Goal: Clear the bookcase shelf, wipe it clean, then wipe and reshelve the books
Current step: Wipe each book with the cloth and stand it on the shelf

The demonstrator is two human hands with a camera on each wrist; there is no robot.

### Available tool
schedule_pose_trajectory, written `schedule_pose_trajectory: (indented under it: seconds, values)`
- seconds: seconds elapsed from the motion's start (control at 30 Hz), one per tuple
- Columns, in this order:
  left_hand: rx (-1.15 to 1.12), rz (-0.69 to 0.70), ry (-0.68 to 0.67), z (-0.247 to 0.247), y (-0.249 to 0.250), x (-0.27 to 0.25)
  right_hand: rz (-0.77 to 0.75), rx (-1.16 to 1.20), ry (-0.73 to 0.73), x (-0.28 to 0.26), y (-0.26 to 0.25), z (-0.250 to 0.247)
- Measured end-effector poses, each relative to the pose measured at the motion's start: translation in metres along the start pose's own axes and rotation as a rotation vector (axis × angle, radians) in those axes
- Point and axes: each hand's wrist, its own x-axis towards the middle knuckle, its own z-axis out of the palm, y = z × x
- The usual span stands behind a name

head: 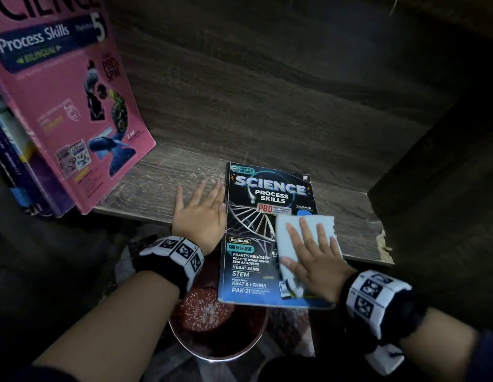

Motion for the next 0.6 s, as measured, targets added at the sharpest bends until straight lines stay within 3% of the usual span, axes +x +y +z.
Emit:
schedule_pose_trajectory:
  seconds: [0.33,0.6]
  values:
    - [-0.048,0.019,0.059,0.003,-0.001,-0.002,0.125,-0.067,0.025,0.096,0.010,-0.065]
    - [-0.186,-0.026,0.070,-0.020,-0.011,0.014,-0.062,0.028,0.057,0.096,-0.035,-0.063]
